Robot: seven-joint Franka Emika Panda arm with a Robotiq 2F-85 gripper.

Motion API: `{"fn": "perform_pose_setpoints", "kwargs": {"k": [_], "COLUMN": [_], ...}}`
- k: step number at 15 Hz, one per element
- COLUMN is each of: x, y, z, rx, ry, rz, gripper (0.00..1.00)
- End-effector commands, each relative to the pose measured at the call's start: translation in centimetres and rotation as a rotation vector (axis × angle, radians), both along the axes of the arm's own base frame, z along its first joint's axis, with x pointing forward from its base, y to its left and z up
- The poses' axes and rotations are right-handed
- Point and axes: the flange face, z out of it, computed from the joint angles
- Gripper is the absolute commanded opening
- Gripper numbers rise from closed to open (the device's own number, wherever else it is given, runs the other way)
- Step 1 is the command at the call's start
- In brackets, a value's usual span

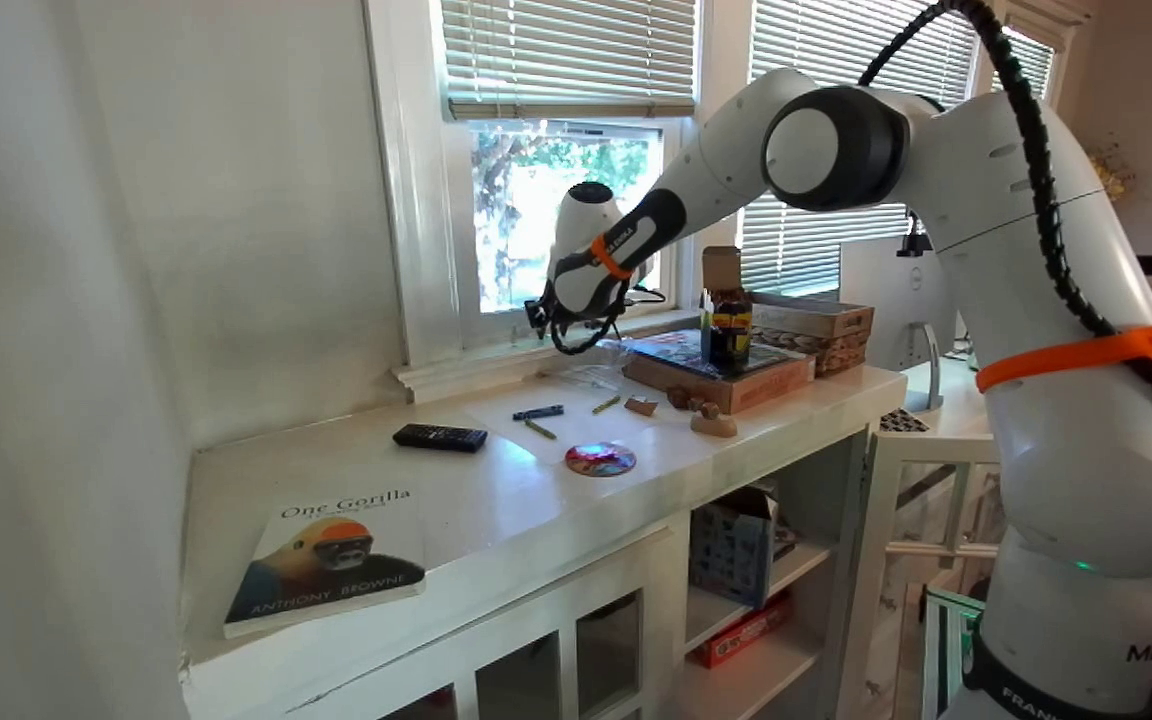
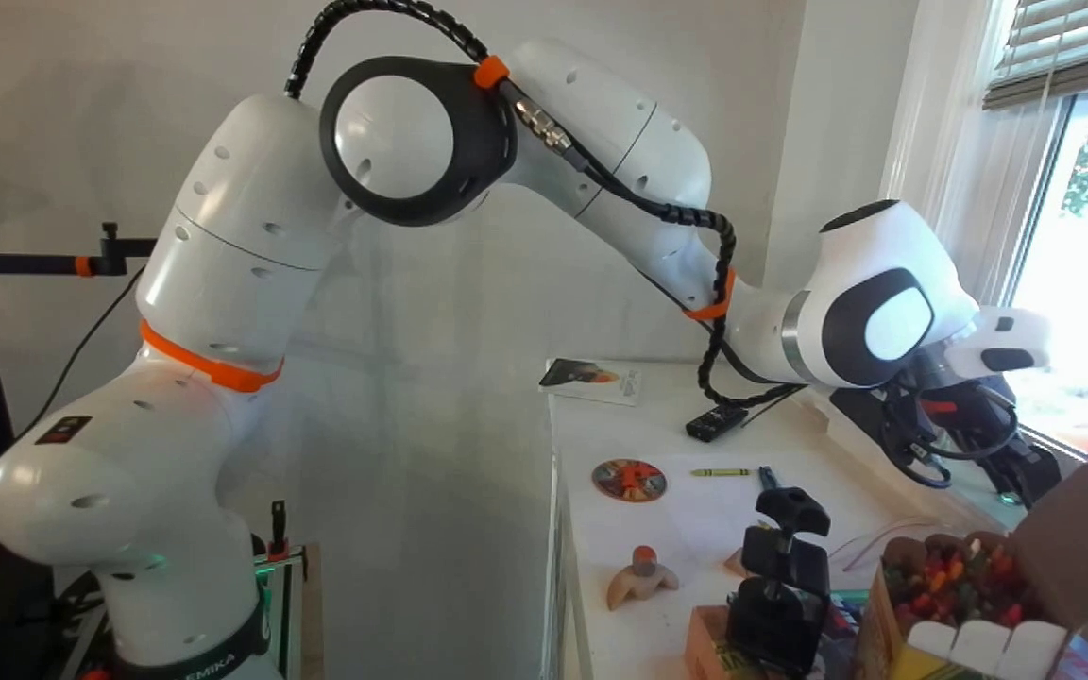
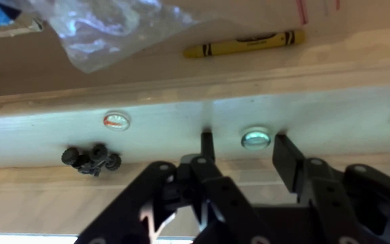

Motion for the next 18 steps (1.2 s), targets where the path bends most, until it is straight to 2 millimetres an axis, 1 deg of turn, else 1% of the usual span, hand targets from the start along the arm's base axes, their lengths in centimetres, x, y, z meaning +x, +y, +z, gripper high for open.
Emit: {"fn": "perform_pose_setpoints", "kwargs": {"k": [1,3,4,5,8,9,10,12,13,15,17,18], "x": [-0.6,-0.5,-0.4,-0.4,-0.4,-0.4,-0.3,-0.3,-0.3,-0.3,-0.8,-1.3], "y": [0.2,0.4,0.5,0.6,0.8,0.9,0.9,1.0,1.0,1.0,1.3,1.8], "z": [-0.2,-0.2,-0.4,-0.3,-0.3,-0.3,-0.4,-0.2,-0.2,0.2,1.4,2.1], "rx": [0.015,0.016,0.018,0.018,0.017,0.017,0.017,0.017,0.017,0.018,0.037,0.059], "ry": [0.034,0.036,0.035,0.038,0.040,0.041,0.040,0.037,0.034,0.025,0.012,0.004], "rz": [0.002,0.003,0.005,0.006,0.007,0.006,0.005,0.002,0.002,-0.012,-0.036,-0.066], "gripper": [0.31,0.31,0.25,0.28,0.25,0.20,0.08,0.03,0.06,0.06,0.06,0.06]}}
